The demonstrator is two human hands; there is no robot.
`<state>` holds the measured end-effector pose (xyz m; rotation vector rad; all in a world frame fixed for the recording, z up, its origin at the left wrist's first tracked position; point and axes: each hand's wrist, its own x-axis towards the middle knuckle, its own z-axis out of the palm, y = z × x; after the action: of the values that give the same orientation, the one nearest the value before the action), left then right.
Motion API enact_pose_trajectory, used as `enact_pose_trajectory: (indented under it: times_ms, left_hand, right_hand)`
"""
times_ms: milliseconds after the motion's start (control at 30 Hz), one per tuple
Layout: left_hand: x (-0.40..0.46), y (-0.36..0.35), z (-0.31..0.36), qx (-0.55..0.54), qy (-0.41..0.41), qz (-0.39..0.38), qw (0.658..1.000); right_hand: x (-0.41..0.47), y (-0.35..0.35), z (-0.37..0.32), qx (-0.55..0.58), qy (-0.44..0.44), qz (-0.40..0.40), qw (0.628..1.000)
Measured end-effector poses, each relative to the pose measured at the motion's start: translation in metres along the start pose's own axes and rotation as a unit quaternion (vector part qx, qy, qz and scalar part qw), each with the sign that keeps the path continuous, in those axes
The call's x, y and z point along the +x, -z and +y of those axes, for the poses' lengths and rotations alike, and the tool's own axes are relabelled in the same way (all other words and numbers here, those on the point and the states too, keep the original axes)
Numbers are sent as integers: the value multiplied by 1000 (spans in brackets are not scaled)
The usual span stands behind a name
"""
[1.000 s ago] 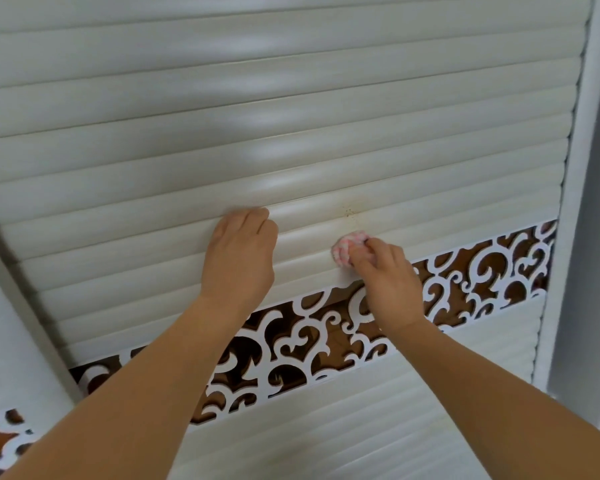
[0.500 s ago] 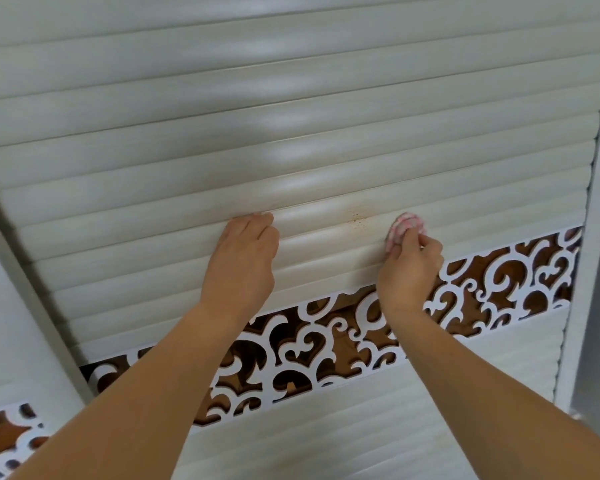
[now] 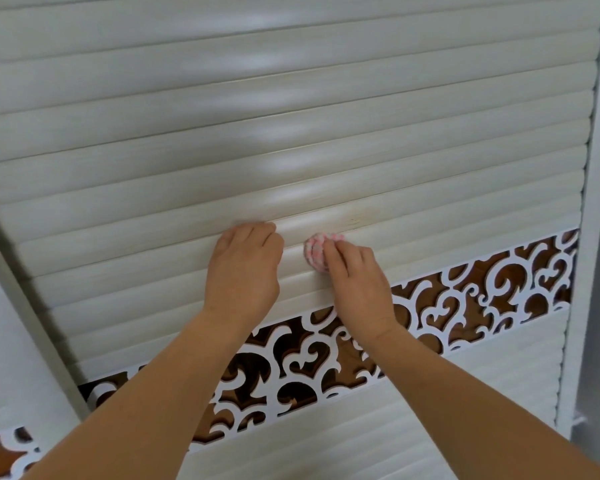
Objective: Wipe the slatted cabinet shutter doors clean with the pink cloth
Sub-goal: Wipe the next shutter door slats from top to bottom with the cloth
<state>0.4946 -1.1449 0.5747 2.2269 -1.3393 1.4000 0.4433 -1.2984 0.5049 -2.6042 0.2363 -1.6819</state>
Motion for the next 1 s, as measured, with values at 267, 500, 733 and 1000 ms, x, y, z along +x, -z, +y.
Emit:
enact_pose_trajectory:
  times_ms: [267,500,733,1000]
  left_hand:
    - [1,-3,0,10,1,20,1000]
    - [-1,-7,3,-3,13,19,1000]
    - [-1,-3,2,8,5,4,1000]
    - [3,-6,5,-7,18,5,1000]
  right_hand:
    - [6,15,71,-24,-113,33,993]
    - [10,3,24,58,-141,64,986]
    - [11,6,31,30,28,14,999]
    - [23,35,93,107,-286,104,947]
